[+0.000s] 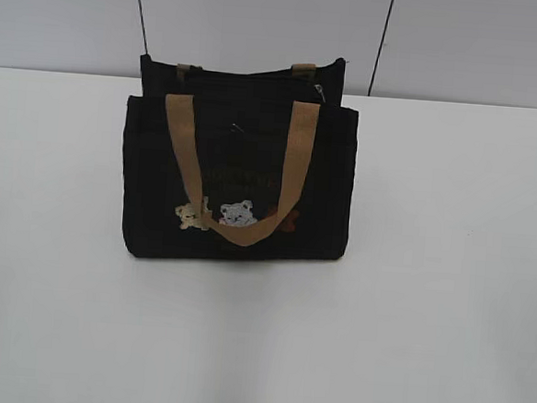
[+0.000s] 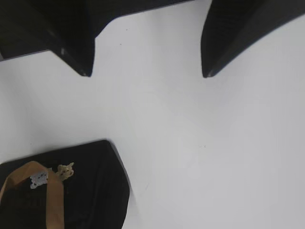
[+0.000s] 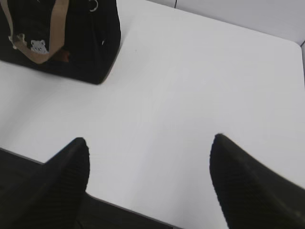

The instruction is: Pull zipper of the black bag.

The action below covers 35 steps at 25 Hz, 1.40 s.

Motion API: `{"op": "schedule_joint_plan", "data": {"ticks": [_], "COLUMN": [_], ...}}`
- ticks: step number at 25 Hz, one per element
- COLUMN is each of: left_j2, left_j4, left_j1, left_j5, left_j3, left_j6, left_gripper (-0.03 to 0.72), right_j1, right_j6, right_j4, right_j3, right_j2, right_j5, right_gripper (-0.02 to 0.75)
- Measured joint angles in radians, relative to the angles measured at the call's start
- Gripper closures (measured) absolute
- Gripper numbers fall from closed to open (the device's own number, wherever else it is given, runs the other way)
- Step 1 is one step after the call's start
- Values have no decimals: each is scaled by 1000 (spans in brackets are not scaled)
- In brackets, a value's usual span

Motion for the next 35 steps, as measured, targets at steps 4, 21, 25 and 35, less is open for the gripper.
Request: {"op": "schedule_joint_plan", "data": {"ticks": [4, 21, 25, 35], "left_j2": [-66, -130, -130, -130], "left_j4": [-3, -4, -3, -3], "left_j1": [0, 0, 0, 0], "left_j5": [-42, -83, -82, -82], "left_j3": [61, 137, 137, 137], "left_j6": [-2, -2, -2, -2], "left_gripper": [166, 166, 166, 178], "right_j1": [0, 0, 0, 0], "right_j6": [3, 16, 16, 16], "right_j4": [-6, -12, -13, 14], "right_j3": [150, 367, 367, 367], "right_j2": [-81, -185, -185, -185], "right_j5": [1, -116, -116, -117], "right_gripper": [142, 143, 143, 143]}}
